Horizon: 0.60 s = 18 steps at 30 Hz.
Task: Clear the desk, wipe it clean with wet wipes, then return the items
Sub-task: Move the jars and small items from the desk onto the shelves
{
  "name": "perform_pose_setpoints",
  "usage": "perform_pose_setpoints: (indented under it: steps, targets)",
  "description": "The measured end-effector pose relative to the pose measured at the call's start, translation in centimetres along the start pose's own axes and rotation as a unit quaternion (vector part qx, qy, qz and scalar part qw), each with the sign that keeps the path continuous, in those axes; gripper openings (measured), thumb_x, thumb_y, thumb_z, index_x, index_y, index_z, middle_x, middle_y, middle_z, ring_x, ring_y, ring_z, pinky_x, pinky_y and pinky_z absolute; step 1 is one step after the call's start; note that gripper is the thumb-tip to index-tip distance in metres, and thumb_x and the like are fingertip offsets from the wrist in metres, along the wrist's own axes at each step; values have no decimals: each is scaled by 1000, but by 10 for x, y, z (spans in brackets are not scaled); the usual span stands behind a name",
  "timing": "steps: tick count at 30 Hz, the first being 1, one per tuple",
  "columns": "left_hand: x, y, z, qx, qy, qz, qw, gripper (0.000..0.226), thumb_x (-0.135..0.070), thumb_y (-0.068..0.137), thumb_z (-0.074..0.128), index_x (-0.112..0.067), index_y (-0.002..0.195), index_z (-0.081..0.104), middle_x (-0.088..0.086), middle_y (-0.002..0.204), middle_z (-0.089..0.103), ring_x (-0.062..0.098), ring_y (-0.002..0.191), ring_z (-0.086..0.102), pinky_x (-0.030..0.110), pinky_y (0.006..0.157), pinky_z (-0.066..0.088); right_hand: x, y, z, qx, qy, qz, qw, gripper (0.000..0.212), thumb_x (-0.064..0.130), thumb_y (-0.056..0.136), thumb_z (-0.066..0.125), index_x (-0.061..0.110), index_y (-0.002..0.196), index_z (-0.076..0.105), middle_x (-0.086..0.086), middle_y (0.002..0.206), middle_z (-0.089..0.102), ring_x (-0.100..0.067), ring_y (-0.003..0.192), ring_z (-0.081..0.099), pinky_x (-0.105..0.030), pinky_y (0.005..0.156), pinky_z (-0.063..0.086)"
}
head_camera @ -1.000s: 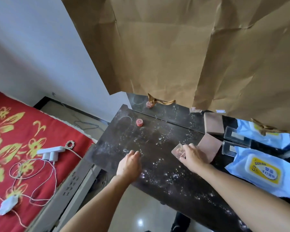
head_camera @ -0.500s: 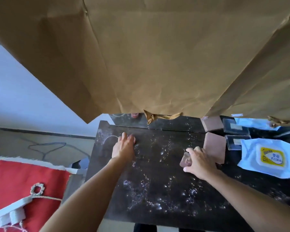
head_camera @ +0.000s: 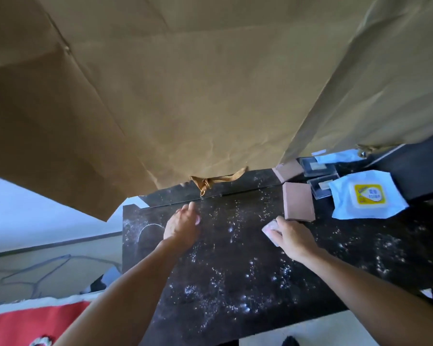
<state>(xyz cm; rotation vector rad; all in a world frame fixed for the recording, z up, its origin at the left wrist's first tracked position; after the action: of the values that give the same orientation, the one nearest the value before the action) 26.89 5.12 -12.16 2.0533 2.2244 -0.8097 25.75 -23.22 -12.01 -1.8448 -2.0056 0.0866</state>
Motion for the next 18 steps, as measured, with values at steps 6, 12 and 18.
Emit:
perform_pose_setpoints:
  steps: [6,12,18]
  targets:
    - [-80,-23,5,-5,43,97,994,28,-28,94,49,-19,120,47,1,118,54,21,98,59,34,81,52,-45,-36,-29,-44,47,45,997,25,31,93,48,9,103,48,-16,95,69,-36,89,64,-37,68,43]
    - [-193,-71,19,-39,51,158,985,28,-32,94,49,-19,118,46,4,115,53,26,95,60,39,79,50,-127,-106,-65,-71,109,100,986,25,36,94,45,11,93,46,-18,97,67,-36,95,61,-39,74,43]
    - [-320,-127,59,-65,60,238,967,34,-34,91,53,-17,120,47,5,116,54,30,97,60,40,79,50,-235,-192,-97,-116,149,138,972,31,43,96,42,20,78,49,-16,92,68,-34,94,62,-37,75,42]
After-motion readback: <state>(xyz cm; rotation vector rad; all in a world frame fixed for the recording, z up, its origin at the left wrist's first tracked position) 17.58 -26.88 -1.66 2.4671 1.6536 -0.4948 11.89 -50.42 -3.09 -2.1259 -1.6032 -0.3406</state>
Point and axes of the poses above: each hand's wrist, its own y-axis towards the middle knuckle, its own z-axis out of the palm, x = y × z, the point moved 7 cm from there along y, towards the middle knuckle
